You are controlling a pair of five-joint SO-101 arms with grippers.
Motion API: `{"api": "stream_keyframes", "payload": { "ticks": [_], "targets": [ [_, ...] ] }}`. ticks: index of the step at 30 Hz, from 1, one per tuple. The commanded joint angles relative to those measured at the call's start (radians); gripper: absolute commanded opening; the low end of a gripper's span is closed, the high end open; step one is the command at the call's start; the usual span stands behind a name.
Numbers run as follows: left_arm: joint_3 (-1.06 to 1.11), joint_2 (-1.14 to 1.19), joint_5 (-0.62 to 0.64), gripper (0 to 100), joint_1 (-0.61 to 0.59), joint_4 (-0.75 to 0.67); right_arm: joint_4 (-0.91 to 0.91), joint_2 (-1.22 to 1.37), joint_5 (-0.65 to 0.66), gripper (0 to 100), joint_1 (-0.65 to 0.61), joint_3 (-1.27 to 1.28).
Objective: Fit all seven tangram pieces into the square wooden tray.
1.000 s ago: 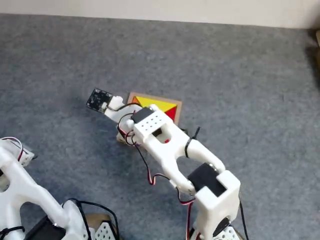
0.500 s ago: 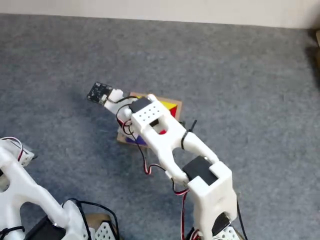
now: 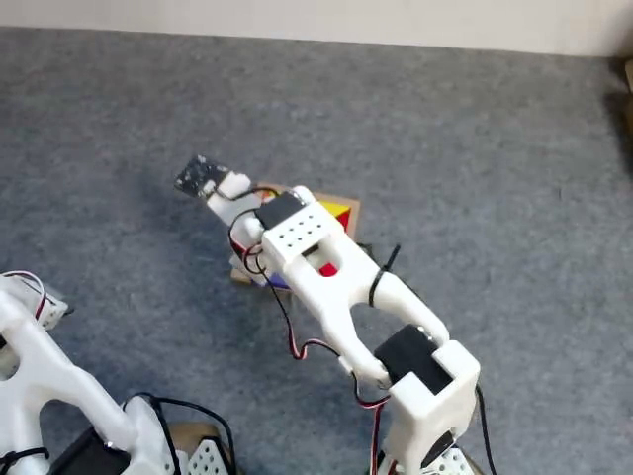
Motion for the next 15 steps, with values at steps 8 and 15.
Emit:
{"api": "stream_keyframes", "payload": {
  "ticks": [8,15],
  "targets": [
    [-0.008,-0.025,0.003,22,-0.004,-0.012,-0.170,-0.059,-0.011,1.9,-0.005,0.130],
    [-0.007,-0.025,0.003,22,-0.004,-0.012,-0.245,-0.058,-0.011,1.9,-0.005,0.183]
  ]
}}
